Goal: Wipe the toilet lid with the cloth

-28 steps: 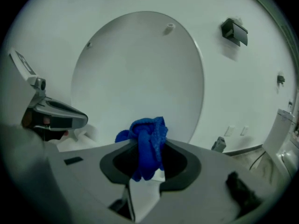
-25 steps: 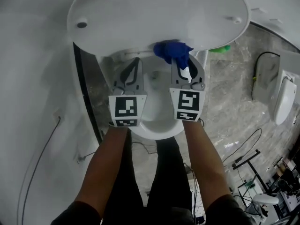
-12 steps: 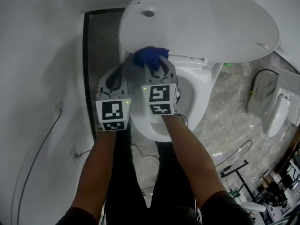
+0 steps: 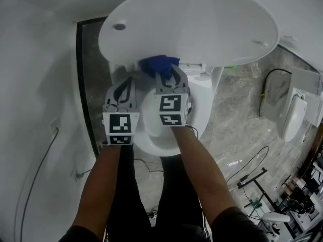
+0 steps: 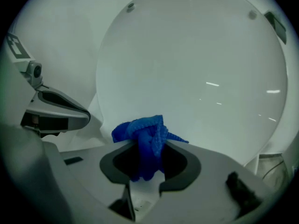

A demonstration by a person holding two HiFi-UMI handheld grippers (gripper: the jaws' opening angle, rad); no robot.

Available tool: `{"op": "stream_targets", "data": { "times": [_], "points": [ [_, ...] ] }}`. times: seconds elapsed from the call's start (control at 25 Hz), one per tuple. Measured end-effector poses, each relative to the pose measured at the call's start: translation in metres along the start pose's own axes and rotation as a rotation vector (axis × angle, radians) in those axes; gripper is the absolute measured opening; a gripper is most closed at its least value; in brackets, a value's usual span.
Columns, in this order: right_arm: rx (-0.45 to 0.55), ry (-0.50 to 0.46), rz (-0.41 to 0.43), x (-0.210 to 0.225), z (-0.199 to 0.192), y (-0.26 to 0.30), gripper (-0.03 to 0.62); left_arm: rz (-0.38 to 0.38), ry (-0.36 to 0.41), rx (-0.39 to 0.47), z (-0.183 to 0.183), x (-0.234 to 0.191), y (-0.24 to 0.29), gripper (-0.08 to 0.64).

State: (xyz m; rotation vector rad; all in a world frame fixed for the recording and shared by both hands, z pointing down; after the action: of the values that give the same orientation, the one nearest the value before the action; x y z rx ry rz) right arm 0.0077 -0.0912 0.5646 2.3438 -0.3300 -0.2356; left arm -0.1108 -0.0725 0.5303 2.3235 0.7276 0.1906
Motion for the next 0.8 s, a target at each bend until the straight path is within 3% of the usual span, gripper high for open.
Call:
{"op": "stream_targets", "data": {
  "times": [0.52,0.68,0.8],
  "points": [
    [-0.066,0.084,-0.203,0.129,-0.062,-0.044,0.114,-0.122,0.081,0.0,0.032,0.09,0.038,0.009],
    [-0.064,0.077,-0.207,0.14,-0.071,-0.05,0.114,-0.131,0.09,0.024,0.044,0.107,0.043,0.009],
    [-0.059,0.125,-0.163,0.138,-0.067,-0.052,0.115,-0.111,0.095,0.046,0.053,0.11,0.039,0.009]
  ]
}}
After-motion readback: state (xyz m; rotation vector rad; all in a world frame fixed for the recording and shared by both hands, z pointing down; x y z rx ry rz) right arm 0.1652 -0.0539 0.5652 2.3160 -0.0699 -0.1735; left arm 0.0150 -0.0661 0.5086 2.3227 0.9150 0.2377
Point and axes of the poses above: the fingertips, and each gripper's own axes: y forward along the fingers, x to its right, z out of its top, the point moved 3 cm from there along -y, backward along the fingers, and after that the axes turned 2 degrees about -x, right-handed, at the moved point
